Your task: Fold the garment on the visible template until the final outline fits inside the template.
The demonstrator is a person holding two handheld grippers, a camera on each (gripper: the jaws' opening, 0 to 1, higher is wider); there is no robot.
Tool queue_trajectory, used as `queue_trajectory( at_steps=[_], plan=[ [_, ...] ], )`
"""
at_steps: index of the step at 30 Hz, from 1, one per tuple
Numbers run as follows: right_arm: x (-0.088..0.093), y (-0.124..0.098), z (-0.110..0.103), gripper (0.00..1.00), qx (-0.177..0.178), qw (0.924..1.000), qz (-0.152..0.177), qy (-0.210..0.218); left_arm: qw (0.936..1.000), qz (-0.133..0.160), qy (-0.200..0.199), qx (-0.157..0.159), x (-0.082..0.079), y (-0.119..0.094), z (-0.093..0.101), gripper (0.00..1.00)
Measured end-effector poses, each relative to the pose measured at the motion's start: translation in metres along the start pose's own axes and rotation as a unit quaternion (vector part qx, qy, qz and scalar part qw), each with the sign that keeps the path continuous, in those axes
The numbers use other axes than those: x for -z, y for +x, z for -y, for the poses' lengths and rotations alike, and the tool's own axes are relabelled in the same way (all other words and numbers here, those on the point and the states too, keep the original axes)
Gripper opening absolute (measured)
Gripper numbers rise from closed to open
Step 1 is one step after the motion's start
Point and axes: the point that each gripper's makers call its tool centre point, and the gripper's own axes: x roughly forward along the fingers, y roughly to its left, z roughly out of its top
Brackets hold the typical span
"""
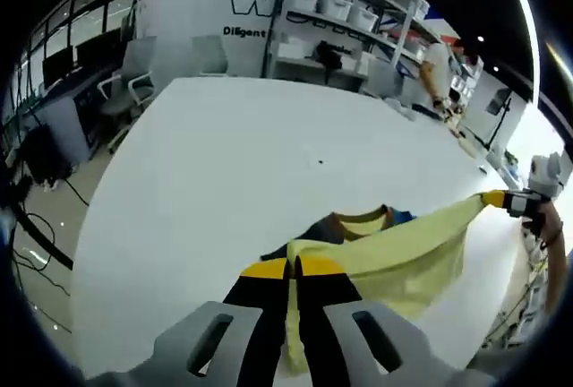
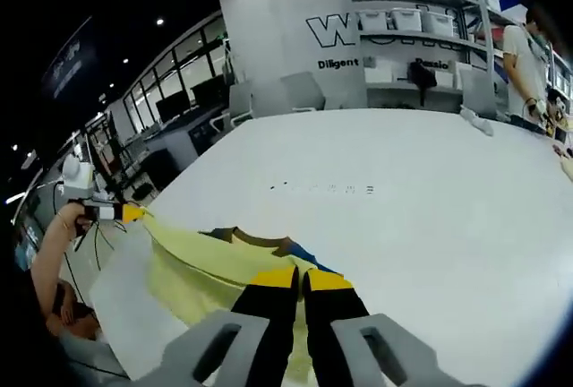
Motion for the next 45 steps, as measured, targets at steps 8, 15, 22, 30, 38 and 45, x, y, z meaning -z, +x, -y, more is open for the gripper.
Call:
queue_trajectory(
  at_steps=[8,15,22,30,38,45],
  plan=[
    [0.004,0.039,0.018,0.0,0.026,0.9994,-0.024,-0.005,0.9997,-0.023,-0.004,-0.006,0.005,0.039,-0.013,0.03],
    [0.021,0.073,0.033,0.0,0.047,0.9975,-0.052,0.006,0.9988,-0.042,-0.026,0.001,0.015,0.073,-0.022,0.03],
    [0.027,0.094,0.043,0.0,0.06,0.9964,-0.06,0.0,0.9975,-0.059,-0.04,-0.001,0.028,0.092,-0.028,0.03],
    [0.046,0.116,0.053,0.0,0.066,0.995,-0.075,0.001,0.9978,-0.062,-0.018,-0.015,0.04,0.108,-0.031,0.03],
    [0.057,0.122,0.056,0.0,0.049,0.9962,-0.071,0.007,0.9988,-0.043,-0.009,-0.023,0.042,0.113,-0.034,0.03],
    [0.05,0.11,0.051,0.06,0.039,0.9987,-0.032,0.006,0.9947,0.017,0.101,-0.001,0.019,0.102,-0.023,0.14]
  ],
)
